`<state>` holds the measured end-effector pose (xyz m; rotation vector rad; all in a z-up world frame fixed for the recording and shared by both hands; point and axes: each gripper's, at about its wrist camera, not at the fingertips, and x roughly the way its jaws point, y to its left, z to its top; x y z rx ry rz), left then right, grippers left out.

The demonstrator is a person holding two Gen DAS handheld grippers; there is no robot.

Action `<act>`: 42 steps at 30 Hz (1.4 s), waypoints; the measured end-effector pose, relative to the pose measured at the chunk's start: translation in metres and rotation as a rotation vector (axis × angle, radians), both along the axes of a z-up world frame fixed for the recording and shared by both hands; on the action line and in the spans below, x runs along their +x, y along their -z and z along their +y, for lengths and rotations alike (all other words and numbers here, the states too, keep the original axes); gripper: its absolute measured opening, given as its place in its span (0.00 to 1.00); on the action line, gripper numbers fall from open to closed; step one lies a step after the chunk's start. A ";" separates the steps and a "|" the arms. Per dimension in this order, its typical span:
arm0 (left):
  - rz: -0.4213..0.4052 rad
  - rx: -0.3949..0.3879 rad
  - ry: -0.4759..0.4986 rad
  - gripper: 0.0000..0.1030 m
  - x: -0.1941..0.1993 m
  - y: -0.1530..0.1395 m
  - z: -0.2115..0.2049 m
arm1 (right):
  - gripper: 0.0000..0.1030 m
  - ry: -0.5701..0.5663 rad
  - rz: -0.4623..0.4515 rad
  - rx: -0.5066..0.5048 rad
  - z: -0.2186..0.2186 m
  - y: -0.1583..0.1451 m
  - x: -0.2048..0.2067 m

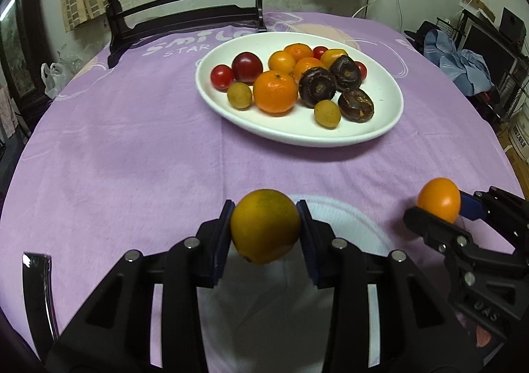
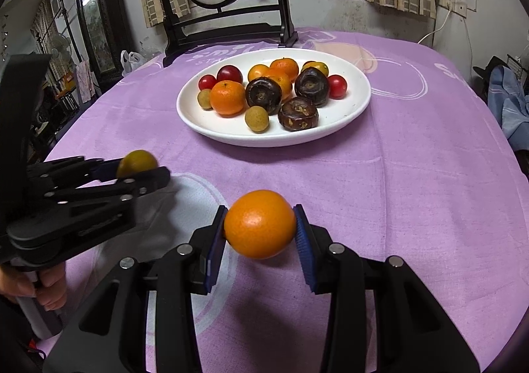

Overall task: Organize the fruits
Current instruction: 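Carry the orange and yellow-green fruit over the white plate and open both grippers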

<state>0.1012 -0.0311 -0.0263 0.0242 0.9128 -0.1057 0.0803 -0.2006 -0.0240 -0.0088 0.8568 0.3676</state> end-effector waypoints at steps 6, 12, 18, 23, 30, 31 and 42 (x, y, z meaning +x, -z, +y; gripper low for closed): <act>-0.014 0.001 -0.008 0.37 -0.011 -0.011 0.006 | 0.39 0.016 -0.029 0.011 -0.004 -0.011 -0.003; -0.048 -0.007 -0.011 0.37 -0.009 -0.030 0.008 | 0.39 0.022 -0.057 -0.004 -0.006 -0.026 -0.002; -0.074 -0.024 0.003 0.37 0.003 -0.051 0.002 | 0.39 0.015 -0.094 -0.049 -0.007 -0.043 0.011; -0.085 -0.029 0.014 0.37 0.020 -0.058 -0.008 | 0.39 0.011 -0.111 -0.063 -0.005 -0.048 0.031; -0.053 -0.046 0.027 0.37 0.056 -0.046 -0.019 | 0.39 0.002 -0.094 -0.036 -0.004 -0.039 0.062; -0.046 -0.042 0.024 0.37 0.060 -0.043 -0.021 | 0.39 0.000 -0.091 -0.039 -0.003 -0.037 0.066; -0.001 -0.024 -0.002 0.37 0.100 -0.020 -0.032 | 0.39 -0.008 -0.079 -0.090 0.002 -0.016 0.112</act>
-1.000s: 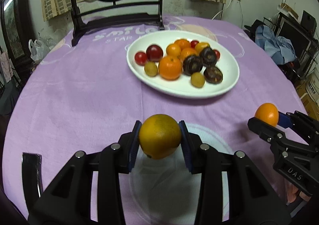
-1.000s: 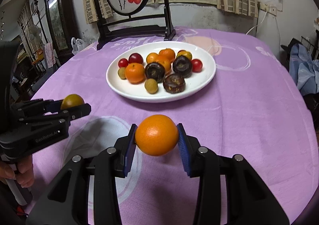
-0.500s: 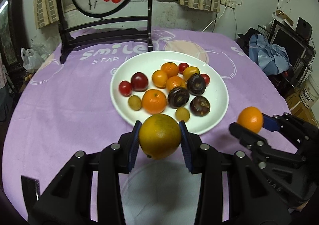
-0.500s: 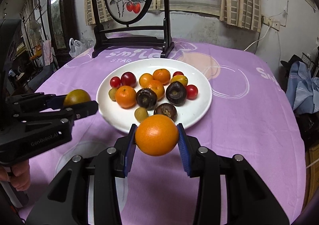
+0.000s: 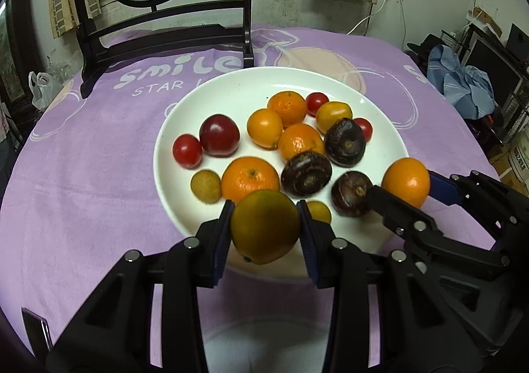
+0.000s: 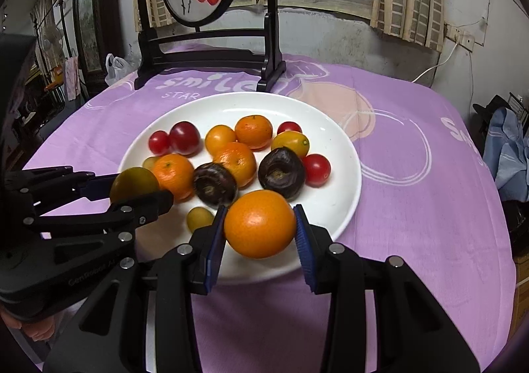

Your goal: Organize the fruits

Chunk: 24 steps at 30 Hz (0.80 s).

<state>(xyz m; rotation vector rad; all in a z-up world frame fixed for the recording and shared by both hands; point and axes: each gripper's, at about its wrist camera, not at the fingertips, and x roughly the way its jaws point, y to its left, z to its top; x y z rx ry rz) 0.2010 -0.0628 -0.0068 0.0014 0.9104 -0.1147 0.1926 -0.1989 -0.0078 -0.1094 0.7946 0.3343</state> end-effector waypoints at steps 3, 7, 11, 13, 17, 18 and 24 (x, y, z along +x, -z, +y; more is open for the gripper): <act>0.007 0.015 -0.019 0.38 0.010 0.003 -0.002 | 0.39 0.016 0.019 0.002 0.000 0.006 0.011; -0.002 0.034 -0.062 0.54 0.015 0.003 0.001 | 0.47 0.046 -0.003 -0.018 -0.004 0.006 0.016; -0.002 0.012 -0.087 0.71 0.015 0.002 0.010 | 0.50 0.048 0.004 0.005 -0.012 0.004 0.012; -0.014 0.010 -0.082 0.75 0.011 -0.001 0.011 | 0.50 0.048 0.007 0.017 -0.014 0.002 0.007; -0.024 0.008 -0.074 0.77 -0.002 -0.006 0.011 | 0.51 0.047 0.016 0.041 -0.018 0.001 -0.006; -0.027 0.005 -0.072 0.77 -0.005 -0.007 0.011 | 0.51 0.046 0.016 0.043 -0.018 0.000 -0.011; -0.063 0.002 -0.060 0.82 -0.038 -0.018 0.013 | 0.51 0.053 0.025 0.046 -0.020 -0.002 -0.037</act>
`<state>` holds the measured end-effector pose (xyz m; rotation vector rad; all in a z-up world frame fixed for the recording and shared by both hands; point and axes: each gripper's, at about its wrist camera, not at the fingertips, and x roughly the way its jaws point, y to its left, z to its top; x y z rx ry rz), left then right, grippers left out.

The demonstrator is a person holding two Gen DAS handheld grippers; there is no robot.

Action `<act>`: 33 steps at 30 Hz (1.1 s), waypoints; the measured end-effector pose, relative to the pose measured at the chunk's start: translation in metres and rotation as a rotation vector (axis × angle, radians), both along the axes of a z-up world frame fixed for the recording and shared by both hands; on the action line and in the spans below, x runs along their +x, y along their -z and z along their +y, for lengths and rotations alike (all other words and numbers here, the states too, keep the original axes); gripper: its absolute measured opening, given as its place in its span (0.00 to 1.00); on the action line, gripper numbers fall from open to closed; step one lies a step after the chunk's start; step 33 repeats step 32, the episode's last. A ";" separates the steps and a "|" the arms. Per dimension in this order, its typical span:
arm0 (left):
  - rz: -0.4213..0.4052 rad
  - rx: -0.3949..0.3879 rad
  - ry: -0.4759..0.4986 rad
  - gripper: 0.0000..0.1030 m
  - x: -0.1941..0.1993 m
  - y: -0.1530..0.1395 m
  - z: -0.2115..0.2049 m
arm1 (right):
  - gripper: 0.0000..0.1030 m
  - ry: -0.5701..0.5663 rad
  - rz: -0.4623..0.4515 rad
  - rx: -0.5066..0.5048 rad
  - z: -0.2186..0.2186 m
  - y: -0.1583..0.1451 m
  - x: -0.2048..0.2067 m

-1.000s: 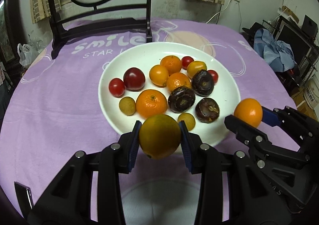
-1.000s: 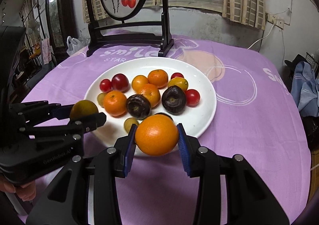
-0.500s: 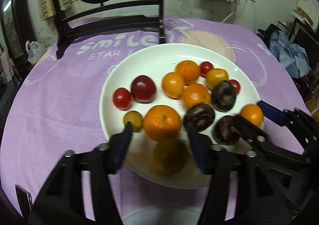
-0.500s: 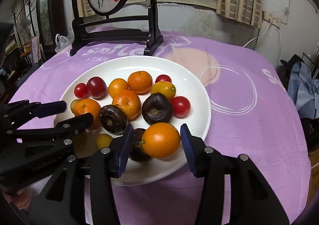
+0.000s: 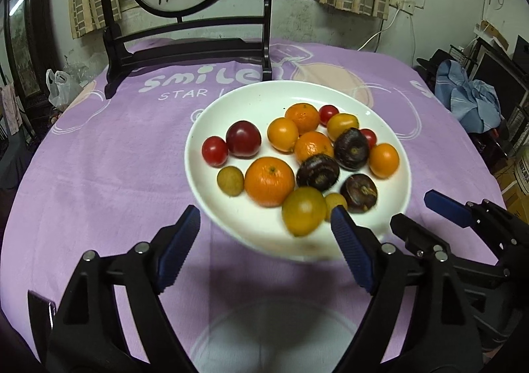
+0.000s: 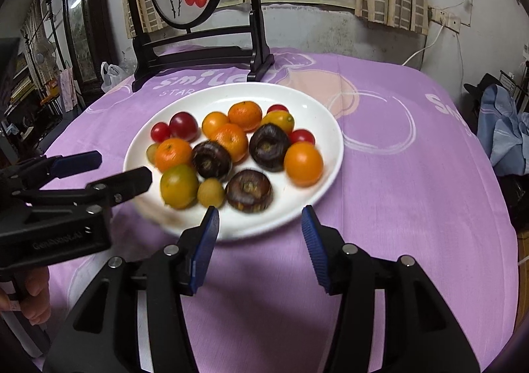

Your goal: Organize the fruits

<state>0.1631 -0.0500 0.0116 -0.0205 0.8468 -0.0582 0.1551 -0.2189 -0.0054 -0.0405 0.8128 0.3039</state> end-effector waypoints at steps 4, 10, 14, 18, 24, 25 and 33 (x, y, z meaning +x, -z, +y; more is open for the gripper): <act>-0.017 0.017 0.000 0.85 -0.024 -0.005 0.003 | 0.54 0.012 0.012 0.003 0.001 0.000 -0.024; -0.024 0.013 -0.003 0.87 -0.056 -0.006 0.013 | 0.55 0.034 0.021 0.013 0.004 0.000 -0.060; -0.021 0.005 -0.001 0.89 -0.073 -0.003 0.018 | 0.55 0.040 0.029 0.020 0.008 0.003 -0.077; -0.037 0.021 0.000 0.89 -0.087 -0.002 0.020 | 0.55 0.048 0.041 0.039 0.008 0.005 -0.087; -0.021 0.020 0.026 0.90 -0.100 0.002 0.021 | 0.56 0.062 0.043 0.051 0.011 0.004 -0.098; -0.013 0.020 0.036 0.91 -0.101 0.003 0.020 | 0.57 0.061 0.049 0.053 0.011 0.005 -0.098; 0.002 0.026 0.023 0.93 -0.103 0.013 0.025 | 0.57 0.076 0.097 0.035 0.016 0.016 -0.101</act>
